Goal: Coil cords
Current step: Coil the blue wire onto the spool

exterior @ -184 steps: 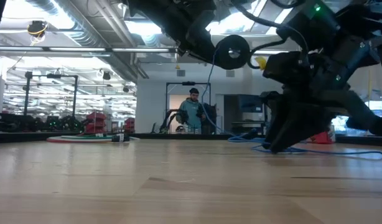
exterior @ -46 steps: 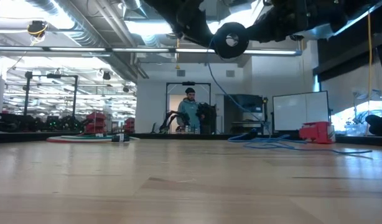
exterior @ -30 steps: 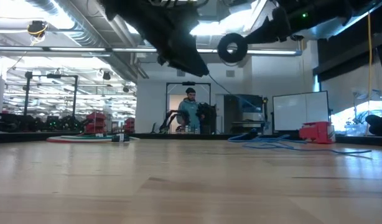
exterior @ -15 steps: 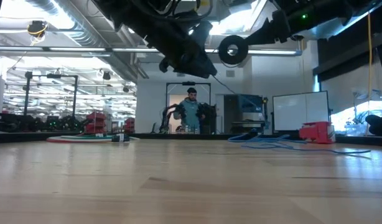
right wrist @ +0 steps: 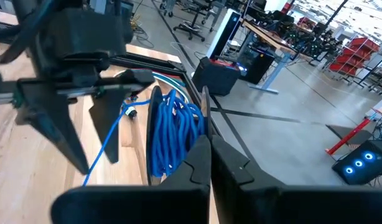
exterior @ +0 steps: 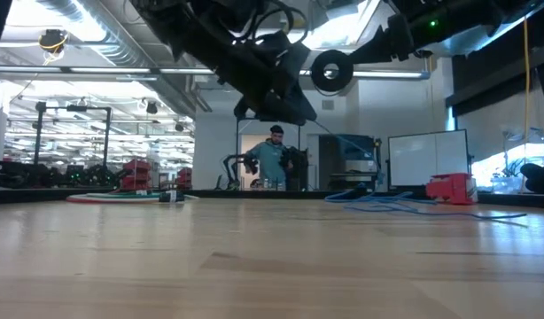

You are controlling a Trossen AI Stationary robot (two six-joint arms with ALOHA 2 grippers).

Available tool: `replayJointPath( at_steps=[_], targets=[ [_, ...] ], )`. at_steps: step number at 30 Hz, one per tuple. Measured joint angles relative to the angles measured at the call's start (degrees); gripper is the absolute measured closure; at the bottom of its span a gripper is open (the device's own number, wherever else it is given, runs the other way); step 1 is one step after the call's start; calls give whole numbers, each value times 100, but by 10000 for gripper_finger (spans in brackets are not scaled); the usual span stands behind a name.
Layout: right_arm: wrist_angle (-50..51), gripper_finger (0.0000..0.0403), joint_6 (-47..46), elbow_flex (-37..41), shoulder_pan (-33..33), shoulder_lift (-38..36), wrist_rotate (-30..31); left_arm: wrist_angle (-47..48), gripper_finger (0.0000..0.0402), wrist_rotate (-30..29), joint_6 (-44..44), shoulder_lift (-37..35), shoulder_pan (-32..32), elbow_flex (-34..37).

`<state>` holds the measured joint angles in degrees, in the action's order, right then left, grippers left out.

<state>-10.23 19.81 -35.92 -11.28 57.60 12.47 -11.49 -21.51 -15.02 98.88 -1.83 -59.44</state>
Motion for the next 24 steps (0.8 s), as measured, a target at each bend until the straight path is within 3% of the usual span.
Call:
replayJointPath(
  at_steps=[4, 11, 15, 24],
  targets=[
    [0, 402, 2, 0, 1, 0, 0, -230, 299, 18, 16, 149, -4, 0],
    [-16, 402, -35, 0, 1, 0, 0, -488, 392, -102, 493, 152, 2, 0],
    [-138, 402, -467, 0, -1, 0, -155, -385, 395, -594, 500, 238, 5, 0],
    [-583, 402, -1313, -9, -1, 143, -615, -1203, 399, -630, 478, 723, -149, -2]
  ],
)
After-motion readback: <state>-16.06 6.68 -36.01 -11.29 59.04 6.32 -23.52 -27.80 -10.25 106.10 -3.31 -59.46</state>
